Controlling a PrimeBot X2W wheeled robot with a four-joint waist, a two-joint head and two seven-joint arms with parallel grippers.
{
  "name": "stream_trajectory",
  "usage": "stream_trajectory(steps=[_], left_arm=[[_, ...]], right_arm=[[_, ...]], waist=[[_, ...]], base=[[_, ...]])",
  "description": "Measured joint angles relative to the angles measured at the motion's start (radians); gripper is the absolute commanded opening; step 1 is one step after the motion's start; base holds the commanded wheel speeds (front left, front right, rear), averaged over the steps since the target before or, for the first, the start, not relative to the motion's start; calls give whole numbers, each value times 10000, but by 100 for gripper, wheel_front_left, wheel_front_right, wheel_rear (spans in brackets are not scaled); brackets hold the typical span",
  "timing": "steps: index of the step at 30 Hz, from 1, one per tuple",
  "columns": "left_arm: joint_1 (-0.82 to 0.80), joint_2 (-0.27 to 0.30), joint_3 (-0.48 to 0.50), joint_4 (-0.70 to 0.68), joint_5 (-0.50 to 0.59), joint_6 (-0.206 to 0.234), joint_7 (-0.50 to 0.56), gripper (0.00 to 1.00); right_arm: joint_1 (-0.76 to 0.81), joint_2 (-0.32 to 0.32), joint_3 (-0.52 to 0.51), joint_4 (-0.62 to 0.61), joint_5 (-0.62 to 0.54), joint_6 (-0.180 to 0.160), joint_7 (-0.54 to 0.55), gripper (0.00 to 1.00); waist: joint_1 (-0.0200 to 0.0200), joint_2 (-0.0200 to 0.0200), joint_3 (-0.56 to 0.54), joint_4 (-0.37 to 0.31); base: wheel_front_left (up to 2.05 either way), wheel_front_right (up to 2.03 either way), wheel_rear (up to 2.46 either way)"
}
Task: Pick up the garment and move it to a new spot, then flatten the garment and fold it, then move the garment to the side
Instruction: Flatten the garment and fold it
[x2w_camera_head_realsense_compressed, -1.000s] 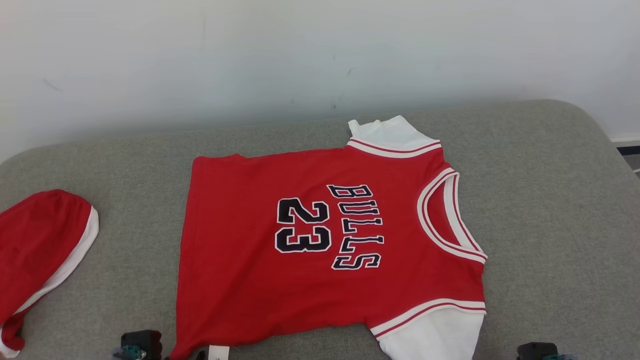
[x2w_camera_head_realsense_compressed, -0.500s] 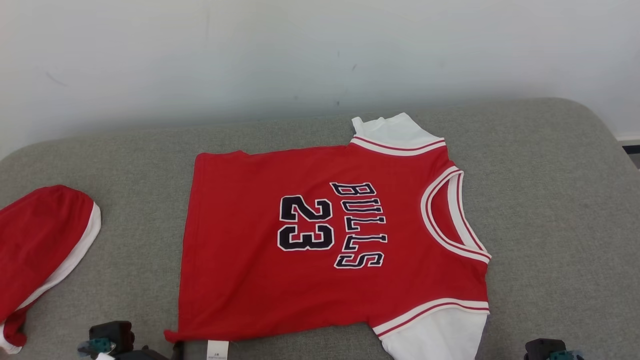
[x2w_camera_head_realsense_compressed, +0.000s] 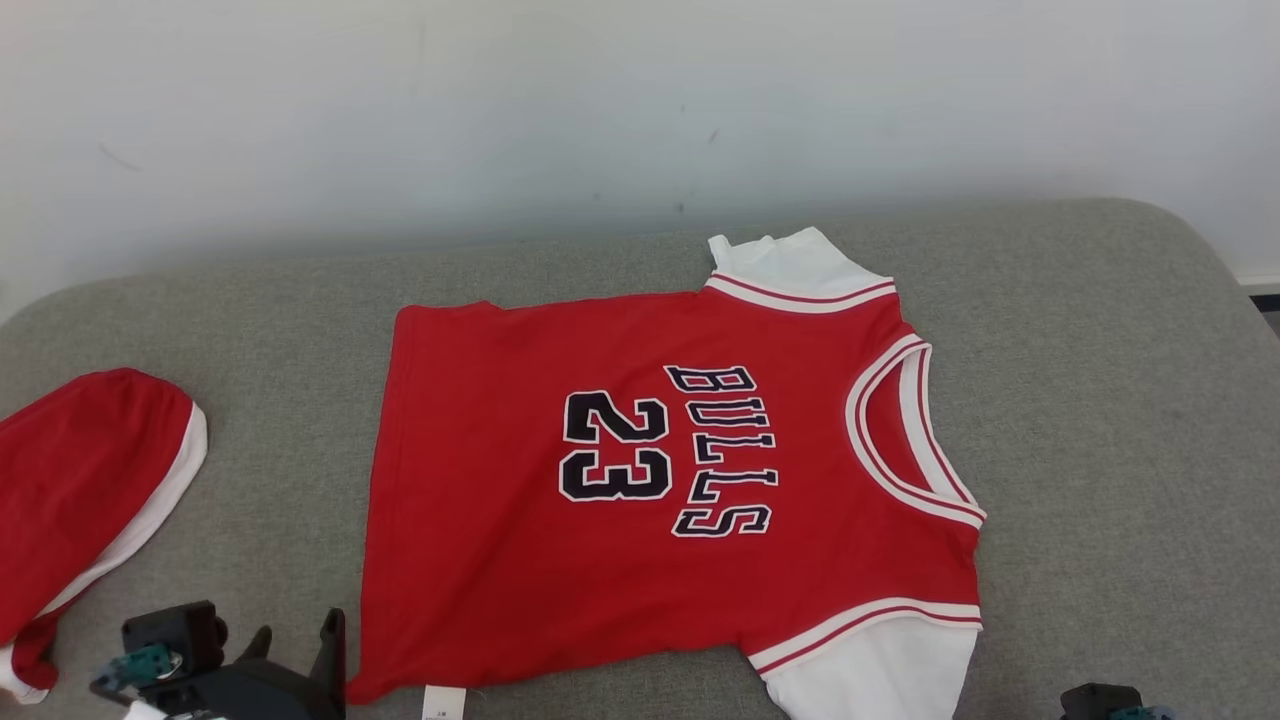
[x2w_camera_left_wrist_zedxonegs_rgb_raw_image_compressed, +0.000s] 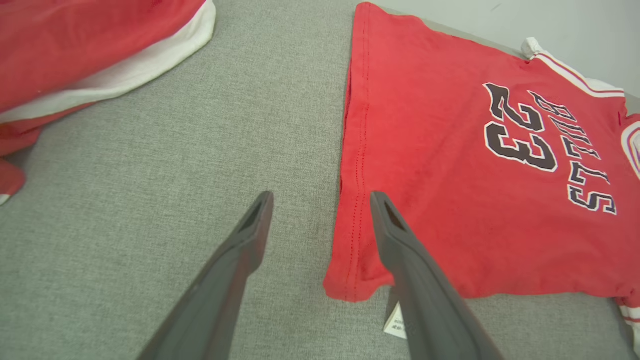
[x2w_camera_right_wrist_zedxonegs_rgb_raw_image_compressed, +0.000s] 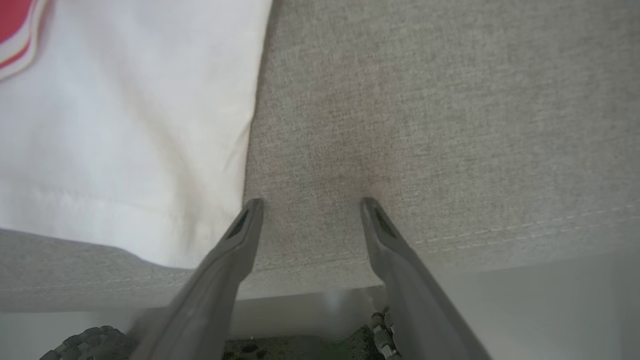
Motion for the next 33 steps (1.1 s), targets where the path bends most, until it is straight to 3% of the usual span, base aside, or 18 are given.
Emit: stream_trajectory(steps=[10,16,25,33], left_arm=[[468,-151,-830,439,322,6,740,100],[386,-153,-708,474,416,6,986,100],[422,81,-192,-731,368,8,1162,100],[428,150,-644,-522,397,-4,2205,100]], right_arm=[[88,163,176,-253,-48,-2,489,100],[140,224,197,-387,-132,-4,704,100],[417,228,-443,-562,-132,-2,966,100],[449,286,-142,-1243,-309,-2,1325,100]], waist=[[0,0,85,-51],[0,0,226,-81],[0,0,349,-164],[0,0,364,-180]], base=[[0,0,0],[0,0,0],[0,0,0],[0,0,0]])
